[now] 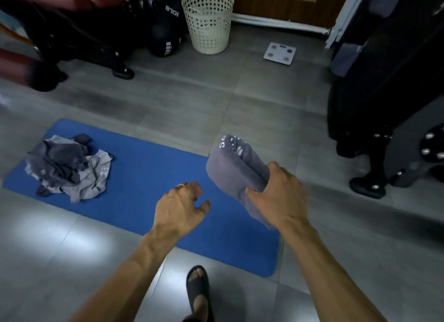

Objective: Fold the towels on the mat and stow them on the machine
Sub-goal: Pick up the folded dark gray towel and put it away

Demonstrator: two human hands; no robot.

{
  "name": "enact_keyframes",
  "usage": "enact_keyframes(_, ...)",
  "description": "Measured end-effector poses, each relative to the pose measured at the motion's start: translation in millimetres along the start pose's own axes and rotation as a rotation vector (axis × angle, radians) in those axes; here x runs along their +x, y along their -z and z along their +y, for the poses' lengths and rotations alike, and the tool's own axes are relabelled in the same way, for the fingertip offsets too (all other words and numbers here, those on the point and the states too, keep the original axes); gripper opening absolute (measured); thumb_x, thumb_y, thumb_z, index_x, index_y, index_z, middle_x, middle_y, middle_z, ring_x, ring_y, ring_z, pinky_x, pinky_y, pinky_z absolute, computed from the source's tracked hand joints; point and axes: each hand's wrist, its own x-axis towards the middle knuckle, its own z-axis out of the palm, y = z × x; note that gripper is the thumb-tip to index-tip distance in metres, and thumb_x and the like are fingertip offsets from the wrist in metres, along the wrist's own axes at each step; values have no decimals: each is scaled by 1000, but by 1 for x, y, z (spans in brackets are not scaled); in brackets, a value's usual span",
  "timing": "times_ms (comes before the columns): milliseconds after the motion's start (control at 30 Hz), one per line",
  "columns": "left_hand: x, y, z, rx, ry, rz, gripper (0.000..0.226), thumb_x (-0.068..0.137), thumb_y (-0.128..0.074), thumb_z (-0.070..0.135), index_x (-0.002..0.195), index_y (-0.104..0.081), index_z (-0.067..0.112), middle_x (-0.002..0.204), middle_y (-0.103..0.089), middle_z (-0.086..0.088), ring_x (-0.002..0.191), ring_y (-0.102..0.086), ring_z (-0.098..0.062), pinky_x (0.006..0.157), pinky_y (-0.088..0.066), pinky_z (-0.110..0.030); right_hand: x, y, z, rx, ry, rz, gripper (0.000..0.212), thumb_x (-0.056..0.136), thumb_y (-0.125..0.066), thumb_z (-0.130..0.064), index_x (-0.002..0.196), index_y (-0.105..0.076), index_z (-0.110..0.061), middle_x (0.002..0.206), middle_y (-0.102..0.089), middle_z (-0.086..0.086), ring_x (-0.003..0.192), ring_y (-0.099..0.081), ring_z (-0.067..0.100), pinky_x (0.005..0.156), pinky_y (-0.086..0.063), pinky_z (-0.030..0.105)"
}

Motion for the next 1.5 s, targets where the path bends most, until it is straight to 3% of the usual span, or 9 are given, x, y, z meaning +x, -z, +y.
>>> enact_keyframes(167, 23, 32, 72, -32, -24, 53, 28, 84, -62, 49, 101, -60, 27, 95, -62, 9, 85, -62, -15, 71, -48, -28, 42, 71, 9, 26, 3, 48, 29, 76, -66, -36, 87, -45, -18, 84, -59, -2, 75, -59, 24, 63, -44, 31)
enact_keyframes(467, 113, 67, 189, -46, -97, 117, 26, 84, -62, 49, 100, -58, 29, 94, -61, 12, 90, -62, -12, 74, -50, -28, 155, 168, 36, 2, 31, 125, 30, 77, -66, -36, 92, -50, -16, 97, -64, 5, 90, -62, 33, 65, -41, 32)
enact_keyframes(900, 288, 59, 406, -90, 42, 217, 27, 83, -61, 50, 100, -59, 29, 96, -62, 10, 92, -61, -14, 77, -49, -28, 411, 304, 145, -70, 175, 78, 31, 78, -67, -35, 97, -53, -15, 102, -66, 9, 94, -63, 36, 69, -48, 36)
enact_keyframes(1000, 328, 62, 445, -101, 32, 229, 27, 83, -61, 50, 101, -59, 29, 95, -62, 10, 91, -61, -14, 74, -46, -26, 461, 329, 161, -26, 193, 71, 27, 76, -67, -34, 88, -49, -18, 98, -66, 8, 91, -63, 36, 63, -44, 33)
enact_keyframes(1233, 468, 62, 497, -115, 6, 226, 25, 80, -65, 46, 98, -62, 29, 95, -64, 9, 90, -64, -16, 76, -49, -28, 590, 347, 195, -31, 185, 65, 28, 80, -68, -36, 89, -47, -18, 96, -65, 4, 87, -63, 30, 61, -39, 30)
enact_keyframes(1367, 589, 62, 516, -158, -37, 139, 28, 80, -67, 46, 101, -61, 28, 96, -63, 8, 92, -63, -14, 75, -48, -26, 687, 345, 208, -59, 156, 60, 32, 81, -69, -38, 98, -52, -17, 104, -64, 2, 93, -64, 28, 70, -49, 34)
enact_keyframes(1433, 656, 64, 527, -204, -80, 51, 41, 79, -69, 46, 114, -59, 27, 109, -62, 5, 102, -61, -15, 83, -49, -29, 737, 345, 214, -52, 139, 63, 33, 81, -70, -38, 98, -51, -18, 104, -62, 0, 92, -63, 25, 71, -50, 36)
enact_keyframes(1500, 716, 70, 544, -265, -156, -36, 68, 77, -75, 44, 135, -45, 25, 129, -53, 2, 119, -52, -17, 95, -44, -29, 781, 351, 217, -32, 123, 64, 33, 79, -72, -36, 97, -51, -18, 100, -60, -1, 88, -61, 23, 69, -50, 37)
